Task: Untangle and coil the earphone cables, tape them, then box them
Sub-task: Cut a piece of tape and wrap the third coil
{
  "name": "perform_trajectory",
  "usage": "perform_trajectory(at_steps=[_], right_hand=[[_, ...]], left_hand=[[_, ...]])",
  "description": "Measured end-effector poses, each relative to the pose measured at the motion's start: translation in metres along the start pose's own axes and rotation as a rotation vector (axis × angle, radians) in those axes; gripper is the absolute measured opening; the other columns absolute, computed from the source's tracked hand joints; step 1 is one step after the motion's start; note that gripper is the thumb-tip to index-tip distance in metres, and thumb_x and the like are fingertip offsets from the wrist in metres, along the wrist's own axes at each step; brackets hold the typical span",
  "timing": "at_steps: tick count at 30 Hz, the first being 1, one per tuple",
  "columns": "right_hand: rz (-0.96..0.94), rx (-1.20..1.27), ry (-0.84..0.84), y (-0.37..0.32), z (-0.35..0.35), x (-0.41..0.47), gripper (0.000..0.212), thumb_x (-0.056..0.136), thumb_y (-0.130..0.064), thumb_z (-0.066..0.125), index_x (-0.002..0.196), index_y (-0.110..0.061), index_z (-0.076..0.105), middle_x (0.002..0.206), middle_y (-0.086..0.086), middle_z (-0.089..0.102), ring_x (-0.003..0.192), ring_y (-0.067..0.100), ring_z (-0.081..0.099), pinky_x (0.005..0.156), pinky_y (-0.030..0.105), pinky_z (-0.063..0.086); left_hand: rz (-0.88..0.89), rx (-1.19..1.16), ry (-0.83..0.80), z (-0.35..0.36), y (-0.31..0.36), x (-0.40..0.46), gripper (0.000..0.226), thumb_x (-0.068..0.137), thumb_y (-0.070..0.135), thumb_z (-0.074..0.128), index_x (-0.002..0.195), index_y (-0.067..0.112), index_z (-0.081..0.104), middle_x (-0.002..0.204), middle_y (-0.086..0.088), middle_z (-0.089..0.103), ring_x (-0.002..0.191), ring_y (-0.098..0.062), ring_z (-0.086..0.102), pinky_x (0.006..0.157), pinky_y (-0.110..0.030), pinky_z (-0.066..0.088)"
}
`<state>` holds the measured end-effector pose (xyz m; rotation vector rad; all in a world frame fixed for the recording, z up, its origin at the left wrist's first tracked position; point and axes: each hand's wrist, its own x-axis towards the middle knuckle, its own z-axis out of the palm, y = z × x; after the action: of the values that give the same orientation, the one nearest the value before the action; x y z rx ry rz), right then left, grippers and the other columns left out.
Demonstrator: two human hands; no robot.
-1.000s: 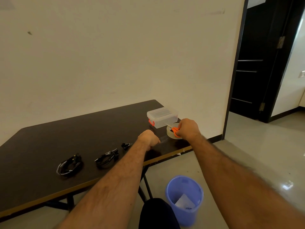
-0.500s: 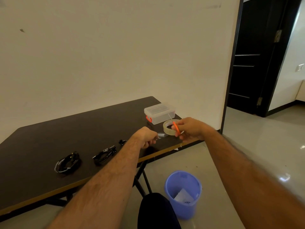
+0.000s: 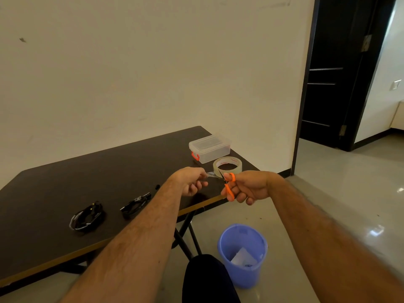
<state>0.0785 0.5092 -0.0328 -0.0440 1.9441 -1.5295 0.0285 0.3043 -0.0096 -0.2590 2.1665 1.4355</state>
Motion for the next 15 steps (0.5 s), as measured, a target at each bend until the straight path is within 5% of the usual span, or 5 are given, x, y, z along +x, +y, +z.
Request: perform_trajectory(at_steps=[15], right_hand=[[-0.015,0.096,0.054,-0.004,0.011,0.017,0.065,0.098,-0.060,0.036,0.115,-0.003,0.063,0.085,0.005,0.065,0.053,0.006,0.045,0.045,0.016,0.039]], left_hand=[[0.017,-0.025,-0.039,0.002,0.001,-0.003,0.012,0.097,0.020,0.054,0.100,0.010,0.062,0.086,-0.003,0.060,0.046,-0.005,0.040,0.036,-0.011,0.030]])
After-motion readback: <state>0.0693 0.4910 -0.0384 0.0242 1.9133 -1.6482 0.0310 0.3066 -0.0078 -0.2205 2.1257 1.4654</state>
